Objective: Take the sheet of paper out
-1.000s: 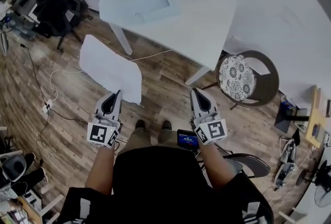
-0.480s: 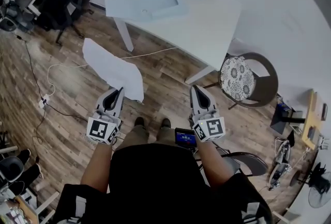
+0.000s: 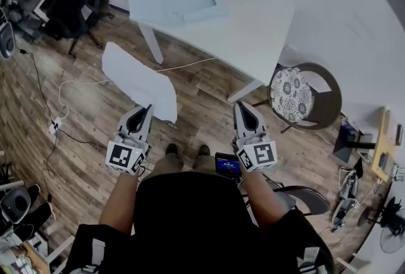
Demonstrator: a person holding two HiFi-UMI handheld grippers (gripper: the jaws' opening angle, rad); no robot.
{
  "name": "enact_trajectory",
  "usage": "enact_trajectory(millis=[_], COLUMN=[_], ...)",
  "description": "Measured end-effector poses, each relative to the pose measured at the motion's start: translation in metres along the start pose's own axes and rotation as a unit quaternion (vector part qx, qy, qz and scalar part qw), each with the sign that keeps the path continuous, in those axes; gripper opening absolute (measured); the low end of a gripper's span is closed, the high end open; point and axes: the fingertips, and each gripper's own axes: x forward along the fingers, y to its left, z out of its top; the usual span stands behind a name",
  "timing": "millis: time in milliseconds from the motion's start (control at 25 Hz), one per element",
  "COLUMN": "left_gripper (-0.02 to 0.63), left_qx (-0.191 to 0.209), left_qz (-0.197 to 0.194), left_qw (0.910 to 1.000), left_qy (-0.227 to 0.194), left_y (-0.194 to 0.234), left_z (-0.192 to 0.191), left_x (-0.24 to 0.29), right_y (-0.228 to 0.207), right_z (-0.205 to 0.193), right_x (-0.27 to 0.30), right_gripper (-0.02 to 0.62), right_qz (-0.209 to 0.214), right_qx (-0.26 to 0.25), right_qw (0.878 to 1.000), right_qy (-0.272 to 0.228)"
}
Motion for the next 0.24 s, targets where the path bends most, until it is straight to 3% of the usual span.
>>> enact_trajectory(millis=[240], left_gripper=[0.003], left_qx=[-0.015], left_qz=[-0.003], left_qw=[0.9999], left_qy=[-0.004], left_y=[-0.012], left_z=[0.002], left_x=[0.015], right_y=[-0.02], right_z=[0.001], right_x=[-0.008], right_gripper=[0.011], right_qz=[-0.005], right_qx=[0.005], right_qw=[1.0], right_qy=[-0.001])
